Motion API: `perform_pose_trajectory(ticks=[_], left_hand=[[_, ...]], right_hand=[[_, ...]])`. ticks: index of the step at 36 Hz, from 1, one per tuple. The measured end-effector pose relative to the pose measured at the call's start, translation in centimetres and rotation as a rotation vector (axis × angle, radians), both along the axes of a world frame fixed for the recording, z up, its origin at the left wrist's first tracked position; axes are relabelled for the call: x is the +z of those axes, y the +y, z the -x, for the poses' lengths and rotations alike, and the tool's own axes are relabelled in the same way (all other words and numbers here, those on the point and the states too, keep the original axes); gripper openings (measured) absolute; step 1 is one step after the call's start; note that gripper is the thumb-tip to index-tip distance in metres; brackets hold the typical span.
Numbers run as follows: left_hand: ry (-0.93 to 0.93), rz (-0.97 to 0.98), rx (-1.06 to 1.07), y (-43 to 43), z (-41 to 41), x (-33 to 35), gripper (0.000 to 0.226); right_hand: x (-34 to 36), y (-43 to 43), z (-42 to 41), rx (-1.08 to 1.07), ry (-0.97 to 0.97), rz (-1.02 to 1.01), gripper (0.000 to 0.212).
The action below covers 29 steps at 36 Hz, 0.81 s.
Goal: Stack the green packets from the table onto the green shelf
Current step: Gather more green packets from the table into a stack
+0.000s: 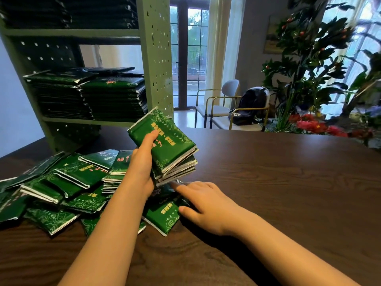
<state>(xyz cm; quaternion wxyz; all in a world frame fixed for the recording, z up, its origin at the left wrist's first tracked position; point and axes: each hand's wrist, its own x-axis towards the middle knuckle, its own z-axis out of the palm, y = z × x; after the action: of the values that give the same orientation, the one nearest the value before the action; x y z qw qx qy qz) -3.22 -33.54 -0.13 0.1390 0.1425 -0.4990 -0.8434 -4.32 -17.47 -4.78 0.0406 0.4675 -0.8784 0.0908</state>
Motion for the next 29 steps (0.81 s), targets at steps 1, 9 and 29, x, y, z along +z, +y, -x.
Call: perform_pose_trajectory(ticks=[1, 9, 29], left_hand=[[-0.001, -0.002, -0.005, 0.0, -0.1, 0.1, 0.047], [0.018, -0.042, -0.073, 0.3, -0.2, 0.1, 0.031], [0.006, -0.027, -0.111, 1.0, -0.2, 0.0, 0.029]], right_hand=[[0.4, 0.1, -0.1, -0.004, 0.025, -0.006, 0.053], [2.1, 1.4, -1.3, -0.122, 0.173, -0.115, 0.038], [1.8, 5.4, 2.2, -0.470, -0.202, 0.074, 0.065]])
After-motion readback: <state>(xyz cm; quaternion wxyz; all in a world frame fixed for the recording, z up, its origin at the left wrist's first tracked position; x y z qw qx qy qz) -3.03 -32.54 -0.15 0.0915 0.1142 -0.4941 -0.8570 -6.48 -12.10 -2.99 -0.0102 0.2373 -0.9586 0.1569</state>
